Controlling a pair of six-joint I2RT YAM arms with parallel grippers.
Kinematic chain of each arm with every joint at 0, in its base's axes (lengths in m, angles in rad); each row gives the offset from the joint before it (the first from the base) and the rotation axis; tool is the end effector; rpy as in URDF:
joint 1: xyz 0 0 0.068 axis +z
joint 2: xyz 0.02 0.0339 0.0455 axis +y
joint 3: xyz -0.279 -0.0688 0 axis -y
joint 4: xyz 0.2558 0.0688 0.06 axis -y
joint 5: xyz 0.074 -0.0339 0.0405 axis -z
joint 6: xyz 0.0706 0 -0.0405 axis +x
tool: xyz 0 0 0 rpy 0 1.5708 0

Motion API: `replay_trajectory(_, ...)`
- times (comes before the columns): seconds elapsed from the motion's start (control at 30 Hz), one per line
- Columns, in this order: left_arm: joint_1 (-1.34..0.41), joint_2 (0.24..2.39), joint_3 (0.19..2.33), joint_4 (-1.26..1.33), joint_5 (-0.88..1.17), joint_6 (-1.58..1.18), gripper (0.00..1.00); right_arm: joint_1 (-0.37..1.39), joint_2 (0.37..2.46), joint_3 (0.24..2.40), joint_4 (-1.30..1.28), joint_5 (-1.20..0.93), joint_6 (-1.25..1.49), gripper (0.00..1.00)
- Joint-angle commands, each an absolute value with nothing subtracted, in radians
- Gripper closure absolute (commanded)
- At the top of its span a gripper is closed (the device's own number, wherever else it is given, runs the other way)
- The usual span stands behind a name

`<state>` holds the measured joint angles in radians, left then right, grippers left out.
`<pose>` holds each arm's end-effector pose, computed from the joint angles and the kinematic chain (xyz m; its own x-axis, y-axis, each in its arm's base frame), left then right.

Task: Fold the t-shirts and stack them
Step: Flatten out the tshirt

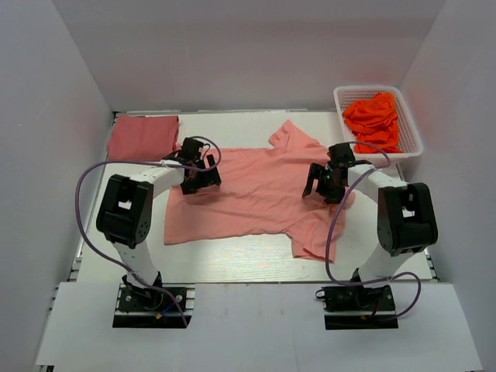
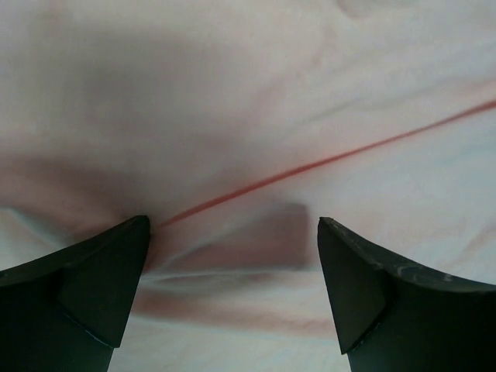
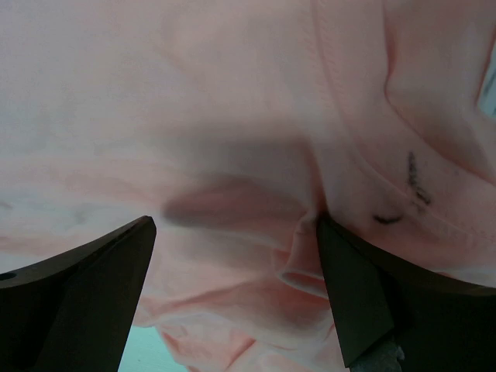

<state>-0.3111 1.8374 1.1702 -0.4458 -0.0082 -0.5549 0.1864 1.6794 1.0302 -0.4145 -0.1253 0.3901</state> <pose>0.3767 -0.1205 0.1418 -0.8853 -0.2687 -0.3795 -0.1927 0.9547 -0.2266 0.3524 0.0754 0.1581 -0.8871 0.2167 -0.4076 0.1015 0.9529 0.2857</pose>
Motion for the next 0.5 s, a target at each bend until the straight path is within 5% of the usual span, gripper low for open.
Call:
replay_trajectory(0.0, -0.324, 1.798, 1.013, -0.476, 0.064, -0.613, 0.0, 0.192, 1.664, 0.956, -0.437, -0.091, 0.446, 0.1)
replay_trajectory(0.27, -0.382, 1.499, 0.709, -0.502, 0.32, -0.692, 0.0, 0.195, 1.197, 0.568, -0.699, -0.06, 0.646, 0.1)
replay_trajectory(0.47, -0.407, 1.29, 0.87, -0.635, 0.168, -0.694, 0.0, 0.252, 1.074, 0.9, -0.836, -0.046, 0.557, 0.1)
